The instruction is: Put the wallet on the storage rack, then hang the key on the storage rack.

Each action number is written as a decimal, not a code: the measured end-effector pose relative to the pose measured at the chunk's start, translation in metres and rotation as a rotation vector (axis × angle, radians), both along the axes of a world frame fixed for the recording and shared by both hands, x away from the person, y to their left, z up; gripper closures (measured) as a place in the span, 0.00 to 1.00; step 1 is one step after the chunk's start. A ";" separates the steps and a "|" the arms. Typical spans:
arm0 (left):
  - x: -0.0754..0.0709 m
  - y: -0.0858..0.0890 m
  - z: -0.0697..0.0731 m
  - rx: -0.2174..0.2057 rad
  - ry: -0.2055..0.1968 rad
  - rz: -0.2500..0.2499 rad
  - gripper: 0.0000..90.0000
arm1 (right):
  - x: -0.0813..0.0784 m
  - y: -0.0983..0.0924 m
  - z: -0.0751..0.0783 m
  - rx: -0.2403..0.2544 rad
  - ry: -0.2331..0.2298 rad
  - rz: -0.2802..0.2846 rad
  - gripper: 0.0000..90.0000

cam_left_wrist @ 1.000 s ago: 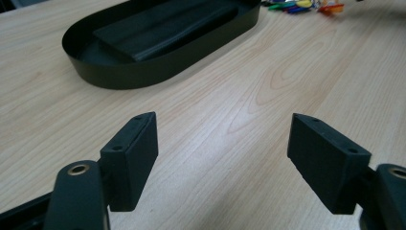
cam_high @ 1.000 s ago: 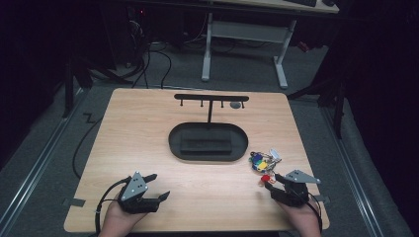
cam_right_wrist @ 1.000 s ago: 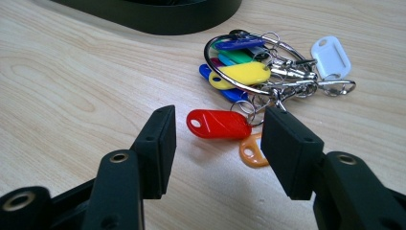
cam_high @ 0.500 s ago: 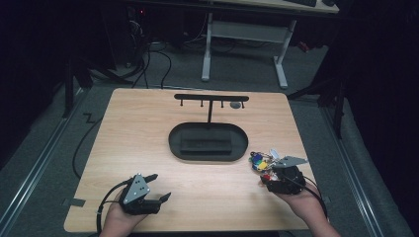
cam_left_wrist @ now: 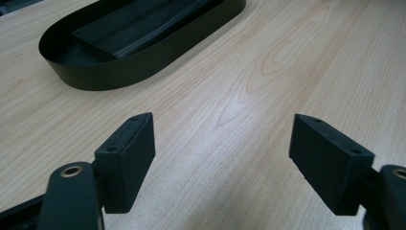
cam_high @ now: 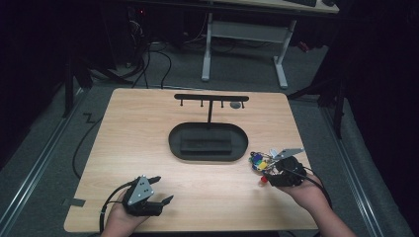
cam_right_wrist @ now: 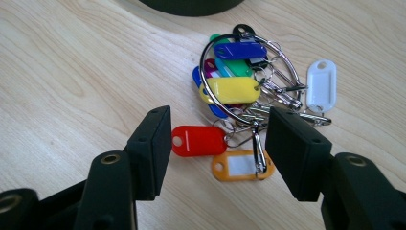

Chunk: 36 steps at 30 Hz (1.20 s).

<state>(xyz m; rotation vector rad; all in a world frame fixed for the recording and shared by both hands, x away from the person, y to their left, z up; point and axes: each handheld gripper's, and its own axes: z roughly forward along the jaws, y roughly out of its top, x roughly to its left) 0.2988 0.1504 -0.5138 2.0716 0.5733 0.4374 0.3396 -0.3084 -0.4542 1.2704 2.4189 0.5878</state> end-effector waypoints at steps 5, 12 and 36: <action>-0.002 0.002 0.003 -0.014 -0.023 0.012 0.29 | 0.005 0.002 0.003 -0.034 0.036 0.020 0.48; 0.001 0.003 0.000 -0.019 0.003 0.013 0.28 | 0.016 0.010 0.008 -0.089 0.071 0.057 0.48; -0.006 0.005 -0.001 0.016 -0.011 0.002 0.27 | 0.056 0.043 -0.017 -0.277 0.230 0.180 0.63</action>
